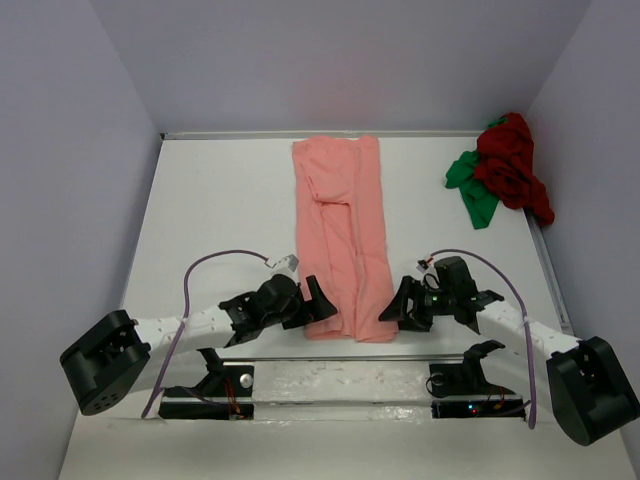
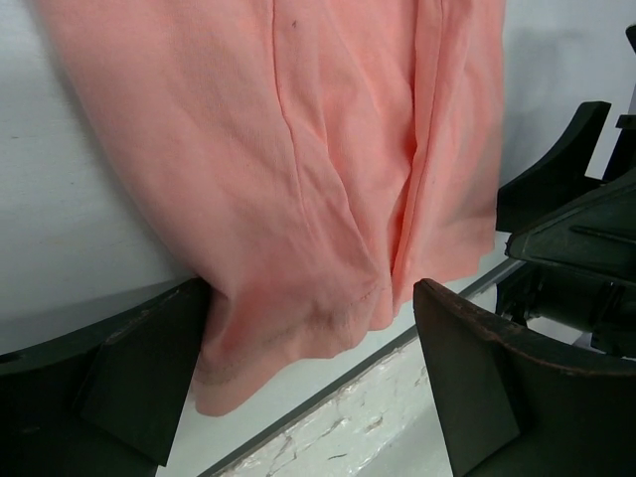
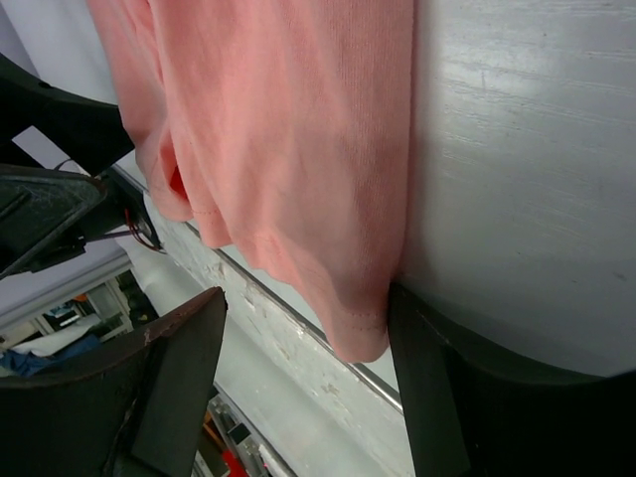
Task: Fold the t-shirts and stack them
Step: Fold the tshirt
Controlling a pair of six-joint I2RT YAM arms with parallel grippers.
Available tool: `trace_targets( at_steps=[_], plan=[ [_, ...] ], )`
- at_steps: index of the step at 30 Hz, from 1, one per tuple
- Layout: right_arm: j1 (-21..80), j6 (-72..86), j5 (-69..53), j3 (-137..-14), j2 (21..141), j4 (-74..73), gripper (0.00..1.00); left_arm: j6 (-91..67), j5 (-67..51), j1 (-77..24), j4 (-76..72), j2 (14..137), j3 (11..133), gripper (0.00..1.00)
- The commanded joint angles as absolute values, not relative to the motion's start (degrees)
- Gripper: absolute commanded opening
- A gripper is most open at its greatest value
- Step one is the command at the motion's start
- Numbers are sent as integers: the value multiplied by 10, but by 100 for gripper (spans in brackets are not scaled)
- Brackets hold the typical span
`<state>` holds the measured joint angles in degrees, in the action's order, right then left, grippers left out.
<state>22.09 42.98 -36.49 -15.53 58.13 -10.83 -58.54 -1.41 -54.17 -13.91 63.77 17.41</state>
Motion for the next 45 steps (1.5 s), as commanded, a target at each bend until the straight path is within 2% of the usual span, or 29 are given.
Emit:
trace_targets(
  at_steps=[1,6,11,14,18,23,28,29,30,31,35,37,39,40,41,42,45],
  plan=[
    [218,417,-350,-140,584,-123,69,-596,-11,-552,-66,639,152,99],
    [218,407,-342,-153,590,-141,58,-602,-10,-555,-19,604,143,99],
    [218,405,-341,-156,599,-142,55,-612,-20,-555,-1,544,125,99],
    [218,404,-339,-155,601,-141,55,-614,-27,-556,-1,525,114,91],
    [218,404,-339,-155,597,-142,54,-614,-32,-556,-2,548,119,88],
    [218,403,-340,-154,594,-141,54,-606,-35,-558,-1,595,135,78],
    [218,403,-338,-151,592,-141,53,-606,-30,-559,-1,615,143,77],
    [218,404,-338,-151,593,-141,49,-608,-31,-559,-1,615,142,77],
    [218,403,-339,-150,596,-138,30,-609,-30,-560,-1,613,140,71],
    [218,403,-340,-150,598,-137,26,-610,-29,-560,-1,611,140,67],
    [218,401,-345,-150,613,-129,24,-615,-33,-560,-1,608,134,38],
    [218,399,-346,-150,617,-126,24,-619,-35,-560,-2,609,133,37],
    [218,399,-346,-149,618,-125,21,-619,-35,-560,-3,609,132,28],
    [218,400,-348,-149,618,-125,9,-620,-34,-561,-3,609,132,23],
    [218,400,-348,-150,618,-126,2,-620,-34,-561,-2,609,132,9],
    [218,400,-348,-151,616,-126,0,-620,-34,-560,-2,609,133,0],
    [218,400,-352,-154,611,-130,0,-618,-31,-560,-1,609,141,0]
  ],
)
